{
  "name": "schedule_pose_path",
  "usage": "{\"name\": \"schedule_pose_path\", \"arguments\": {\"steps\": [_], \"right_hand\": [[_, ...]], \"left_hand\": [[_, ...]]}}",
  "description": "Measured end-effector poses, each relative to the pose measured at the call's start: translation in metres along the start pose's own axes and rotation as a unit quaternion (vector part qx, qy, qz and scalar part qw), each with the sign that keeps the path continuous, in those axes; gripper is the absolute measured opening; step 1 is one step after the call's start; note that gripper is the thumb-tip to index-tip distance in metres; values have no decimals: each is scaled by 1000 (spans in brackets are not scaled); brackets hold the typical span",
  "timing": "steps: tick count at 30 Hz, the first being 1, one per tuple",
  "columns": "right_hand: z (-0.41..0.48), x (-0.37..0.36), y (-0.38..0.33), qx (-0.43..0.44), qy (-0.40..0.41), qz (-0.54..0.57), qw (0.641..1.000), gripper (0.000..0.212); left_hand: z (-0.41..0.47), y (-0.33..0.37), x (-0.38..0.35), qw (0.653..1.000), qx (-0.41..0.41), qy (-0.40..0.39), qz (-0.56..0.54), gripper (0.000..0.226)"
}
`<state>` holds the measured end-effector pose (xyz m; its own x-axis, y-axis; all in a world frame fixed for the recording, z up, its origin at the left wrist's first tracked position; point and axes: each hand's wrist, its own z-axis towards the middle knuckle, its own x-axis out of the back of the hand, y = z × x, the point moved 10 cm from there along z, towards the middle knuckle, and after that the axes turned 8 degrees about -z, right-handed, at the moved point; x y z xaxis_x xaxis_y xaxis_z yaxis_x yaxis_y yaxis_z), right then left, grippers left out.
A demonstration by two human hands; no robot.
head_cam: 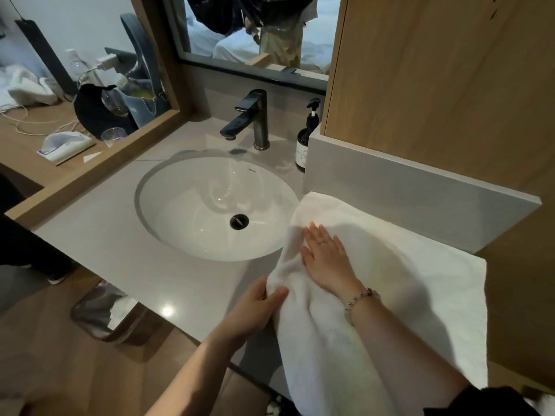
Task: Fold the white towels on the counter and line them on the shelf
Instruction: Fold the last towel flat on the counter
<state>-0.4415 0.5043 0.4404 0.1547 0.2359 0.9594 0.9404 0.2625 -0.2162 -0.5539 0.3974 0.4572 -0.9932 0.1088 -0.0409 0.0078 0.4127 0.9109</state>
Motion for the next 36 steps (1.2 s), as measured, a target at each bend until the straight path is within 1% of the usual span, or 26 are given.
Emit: {"name": "schedule_pose_path", "arguments": {"steps": [2, 4, 5, 7, 9, 14, 17, 19, 22, 25, 28, 29, 31, 33, 35, 36], "right_hand": [[3, 0, 3, -3, -8, -20, 1000, 54], [5, -1, 2, -5, -14, -35, 999, 56], [5, -2, 2, -6, -15, -43, 999, 56], [6, -2, 2, -9, -10, -55, 998, 57], [7, -2, 3, -12, -7, -60, 998, 57], [4, 0, 1, -11, 0, -62, 998, 57], [4, 1, -1, -7, -27, -38, 999, 58], [-1, 4, -5, -6, -44, 14, 999, 58], [-24, 16, -21, 9, -11, 77, 997, 54], [-54, 15, -31, 15, 6, 69, 997, 48], [-69, 4, -29, 9, -13, 61, 998, 46], [-70, 0, -28, 11, -21, 59, 998, 46], [-69, -8, -28, 16, -37, 51, 998, 48], [-65, -12, -28, 18, -44, 35, 998, 50], [-63, -12, -29, 20, -40, 28, 999, 50], [-63, -12, -30, 19, -43, 30, 998, 50]], "left_hand": [[1, 1, 6, 998, 2, 27, 54, 18], [4, 5, 20, 988, 3, 77, 137, 17], [4, 6, 28, 979, 5, 100, 180, 21], [7, 8, 41, 962, 7, 120, 244, 30], [9, 6, 50, 955, 6, 130, 266, 37], [7, -3, 55, 940, -6, 156, 303, 36], [4, -3, 56, 934, -19, 182, 306, 35], [2, -8, 57, 941, -10, 181, 287, 33], [-7, -16, 59, 964, 18, 184, 192, 33], [-38, -22, 60, 966, 43, 205, 154, 32], [-75, -41, 44, 980, 67, 178, 63, 35], [-85, -50, 34, 982, 88, 166, 25, 37], [-101, -72, 13, 976, 149, 153, -51, 41], [-116, -88, -9, 968, 189, 132, -94, 39], [-125, -98, -25, 973, 181, 102, -104, 39], [-128, -99, -33, 976, 164, 83, -116, 43]]}}
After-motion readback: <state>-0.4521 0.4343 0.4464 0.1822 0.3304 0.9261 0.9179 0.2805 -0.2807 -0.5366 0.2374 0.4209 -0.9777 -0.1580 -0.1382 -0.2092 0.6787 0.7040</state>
